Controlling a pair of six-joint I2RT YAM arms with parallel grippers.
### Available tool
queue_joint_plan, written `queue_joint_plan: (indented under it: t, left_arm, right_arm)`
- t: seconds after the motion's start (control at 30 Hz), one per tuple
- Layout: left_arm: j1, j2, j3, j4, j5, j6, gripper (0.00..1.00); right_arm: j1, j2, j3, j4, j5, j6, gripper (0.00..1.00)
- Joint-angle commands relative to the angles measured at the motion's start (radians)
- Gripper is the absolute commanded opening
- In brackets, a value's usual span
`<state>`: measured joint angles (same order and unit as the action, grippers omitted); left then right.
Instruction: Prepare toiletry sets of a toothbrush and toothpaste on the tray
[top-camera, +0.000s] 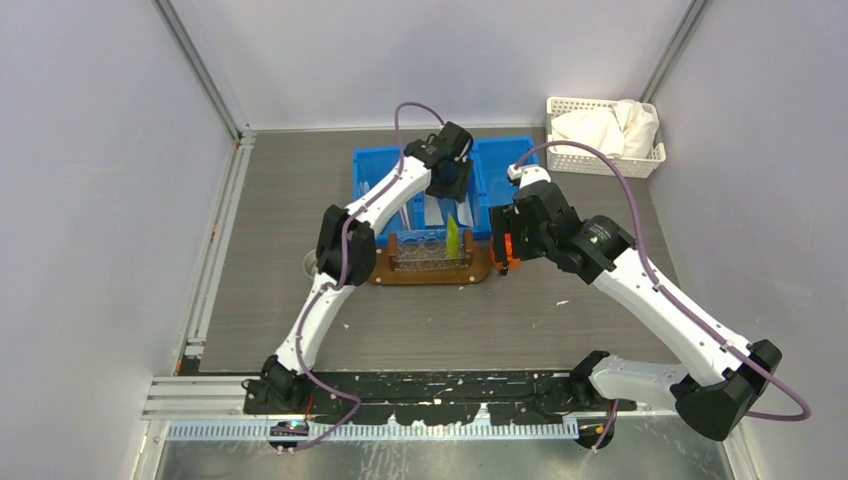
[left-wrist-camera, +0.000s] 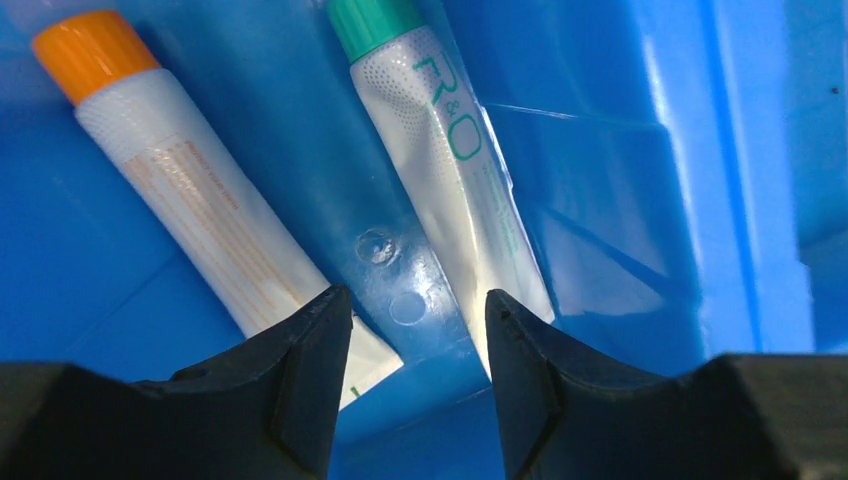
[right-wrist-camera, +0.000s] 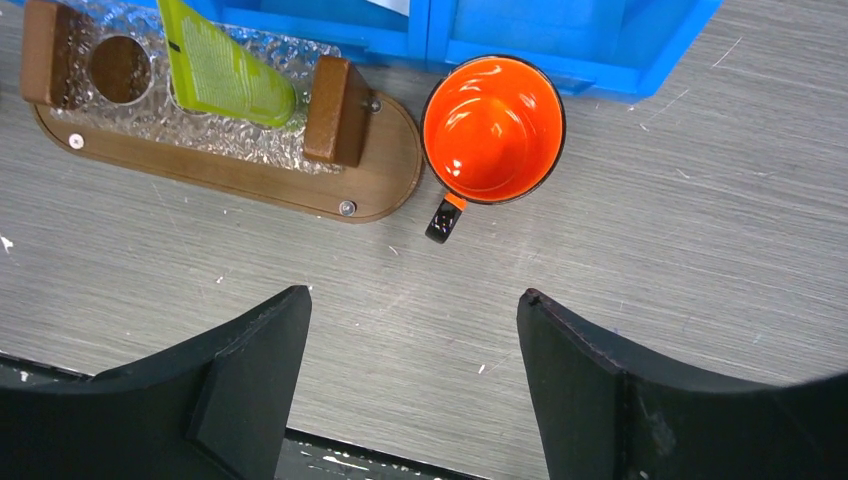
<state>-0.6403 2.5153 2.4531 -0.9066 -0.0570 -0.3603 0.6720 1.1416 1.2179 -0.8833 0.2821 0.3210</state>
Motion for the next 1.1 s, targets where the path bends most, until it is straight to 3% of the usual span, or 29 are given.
queue_joint_plan:
  t: [0.0,0.33,0.53,0.67,0.93,1.07]
  left_arm:
    - [0.004,0.023,0.018,0.062,0.049,-0.048,0.54]
    - [0.011,0.062,-0.020,0.162,0.124,-0.138,0.64]
    - [0.029,0.112,0.019,0.097,0.091,-0.194,0.64]
    - [0.037,0.132,0.013,0.074,0.090,-0.210,0.55]
    - [0.066,0.086,-0.083,0.093,0.076,-0.226,0.17]
    - [0.082,0.001,-0.167,0.167,0.092,-0.221,0.12]
  right_arm:
    - [-0.006,-0.027,-0.026,0.047,-0.026,0.011,0.80]
    - [-0.009,-0.002,-0.059,0.074,-0.067,0.007,0.78]
    - [-0.010,-0.009,-0.067,0.079,-0.070,0.003,0.77]
    - [-0.011,-0.011,-0.070,0.079,-0.073,-0.001,0.77]
    - [-0.010,-0.008,-0.071,0.082,-0.084,-0.007,0.76]
    - [-0.010,-0.003,-0.076,0.091,-0.092,-0.003,0.75]
